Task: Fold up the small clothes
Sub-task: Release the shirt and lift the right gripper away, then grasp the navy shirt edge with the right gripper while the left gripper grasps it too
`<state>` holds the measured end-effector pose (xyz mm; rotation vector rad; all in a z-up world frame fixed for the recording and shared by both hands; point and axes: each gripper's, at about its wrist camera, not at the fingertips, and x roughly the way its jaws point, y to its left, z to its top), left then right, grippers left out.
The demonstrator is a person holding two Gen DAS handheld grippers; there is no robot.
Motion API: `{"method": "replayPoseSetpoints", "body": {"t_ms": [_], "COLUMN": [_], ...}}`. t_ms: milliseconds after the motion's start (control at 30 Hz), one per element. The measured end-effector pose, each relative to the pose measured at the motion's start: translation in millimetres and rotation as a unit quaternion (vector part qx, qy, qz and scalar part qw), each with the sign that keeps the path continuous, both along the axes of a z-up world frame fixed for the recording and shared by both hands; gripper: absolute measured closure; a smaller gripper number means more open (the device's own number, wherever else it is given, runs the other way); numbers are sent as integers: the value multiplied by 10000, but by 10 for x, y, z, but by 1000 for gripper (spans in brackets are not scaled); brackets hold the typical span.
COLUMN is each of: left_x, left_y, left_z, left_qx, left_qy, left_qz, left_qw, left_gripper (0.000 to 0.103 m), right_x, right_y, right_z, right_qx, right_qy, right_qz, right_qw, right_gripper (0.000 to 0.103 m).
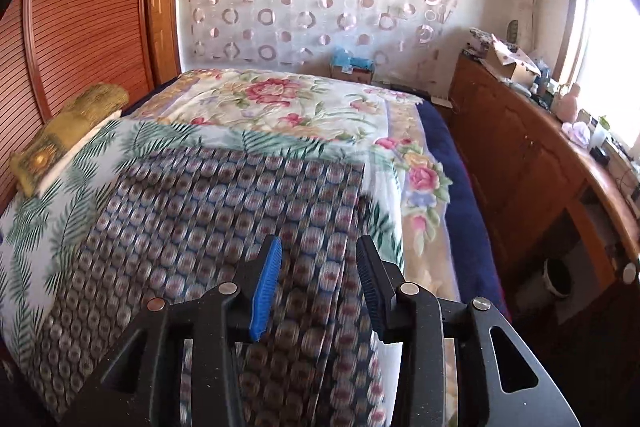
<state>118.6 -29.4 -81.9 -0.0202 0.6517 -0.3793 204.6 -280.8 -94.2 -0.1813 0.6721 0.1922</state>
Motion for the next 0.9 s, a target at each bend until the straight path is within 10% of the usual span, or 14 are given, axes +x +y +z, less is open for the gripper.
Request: {"method": "replayPoseSetpoints", "body": {"t_ms": [900], "left_x": [101], "left_y": [-425], "left_z": [-214], "left_qx": [277], "left_qy": [407], "left_qz": [-295], "left_qw": [9984], "left_gripper": [13], "right_x": [-1229], "right_y": [-501], "right_z": [-298], "right_qx": [534], "right_qy": [589], "right_qz": [180], "right_qw": [9967], "right_gripper": [63]}}
